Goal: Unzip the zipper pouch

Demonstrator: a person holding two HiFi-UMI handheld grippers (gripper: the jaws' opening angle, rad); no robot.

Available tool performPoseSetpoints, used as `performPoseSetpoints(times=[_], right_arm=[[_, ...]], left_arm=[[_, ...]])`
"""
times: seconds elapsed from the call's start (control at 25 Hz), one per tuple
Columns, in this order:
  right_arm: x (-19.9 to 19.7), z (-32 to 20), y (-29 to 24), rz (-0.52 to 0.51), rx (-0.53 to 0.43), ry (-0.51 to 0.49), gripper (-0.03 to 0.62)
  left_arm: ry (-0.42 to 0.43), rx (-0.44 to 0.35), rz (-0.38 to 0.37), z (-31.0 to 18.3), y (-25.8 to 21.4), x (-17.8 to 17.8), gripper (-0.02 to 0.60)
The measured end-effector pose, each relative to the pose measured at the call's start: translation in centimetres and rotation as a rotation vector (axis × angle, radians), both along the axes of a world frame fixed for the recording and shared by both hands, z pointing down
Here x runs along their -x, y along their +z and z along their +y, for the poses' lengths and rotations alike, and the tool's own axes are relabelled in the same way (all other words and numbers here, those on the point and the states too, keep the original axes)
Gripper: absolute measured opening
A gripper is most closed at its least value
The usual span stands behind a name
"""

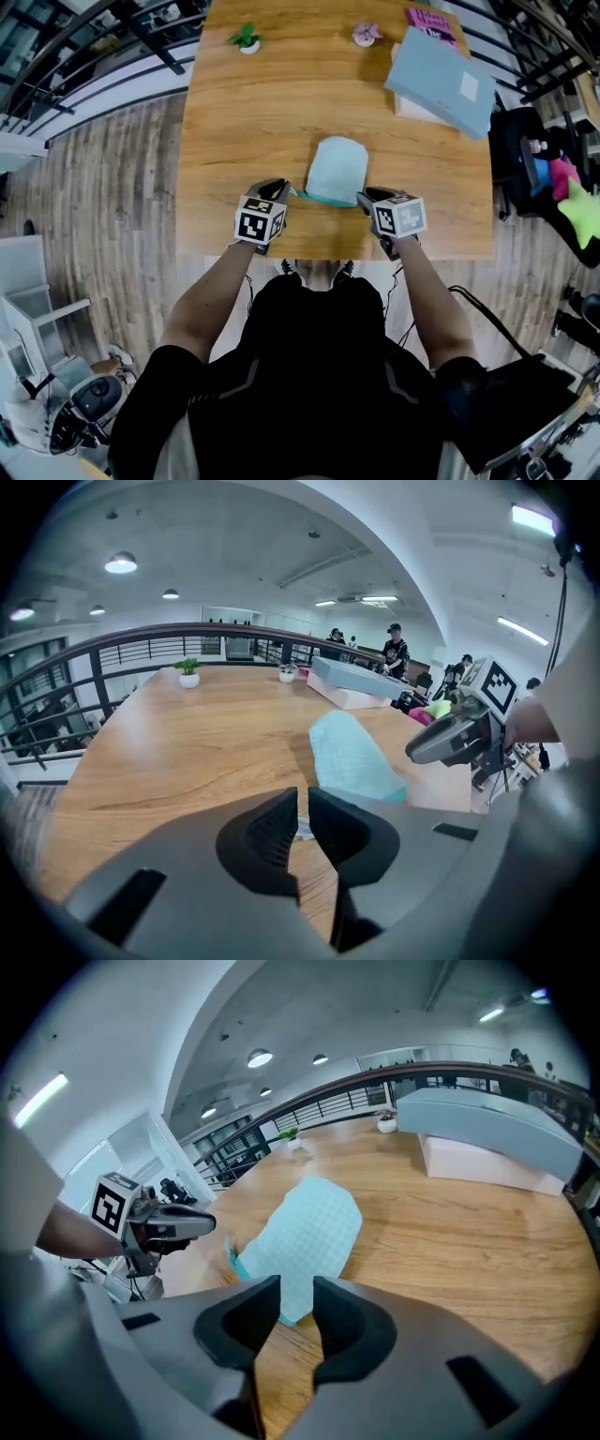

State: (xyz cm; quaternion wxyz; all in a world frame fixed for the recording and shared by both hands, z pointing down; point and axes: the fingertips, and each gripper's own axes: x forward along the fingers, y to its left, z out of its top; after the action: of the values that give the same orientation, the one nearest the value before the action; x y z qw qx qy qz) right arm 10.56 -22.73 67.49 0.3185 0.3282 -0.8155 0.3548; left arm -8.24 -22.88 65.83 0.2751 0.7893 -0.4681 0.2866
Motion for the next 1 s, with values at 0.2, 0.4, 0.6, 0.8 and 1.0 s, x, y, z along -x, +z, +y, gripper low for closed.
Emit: performPoseSetpoints(times=[0.2,0.4,0.6,0.8,1.0], right_arm=[[-0.3,0.1,-4.2,-0.047,-0.063,0.003,0.117],[-1.4,-1.2,-10.8,-0.111,-0.192,0.04,0.117],[-1.9,-2.6,-18.7,-0.151,-0.358,0.04,0.117],[-2.5,-3.2,-26.6,-0.188,-0.521,0.052,0.117],[-3.3,-3.3,-33.2,-0.265,-0.632,0.091,0.117]], left_arm=[[0.02,-0.081,0.063,-0.3,-3.4,0.1,0.046],[0.019,-0.23,0.115,-1.8,-9.9,0.1,0.046],[-0.008,-0.353,0.135,-2.8,-17.1,0.4,0.046],[0.013,-0.495,0.161,-2.1,-24.9,0.4,0.046],[-0.028,-0.598,0.205,-1.7,-31.7,0.7,0.046]])
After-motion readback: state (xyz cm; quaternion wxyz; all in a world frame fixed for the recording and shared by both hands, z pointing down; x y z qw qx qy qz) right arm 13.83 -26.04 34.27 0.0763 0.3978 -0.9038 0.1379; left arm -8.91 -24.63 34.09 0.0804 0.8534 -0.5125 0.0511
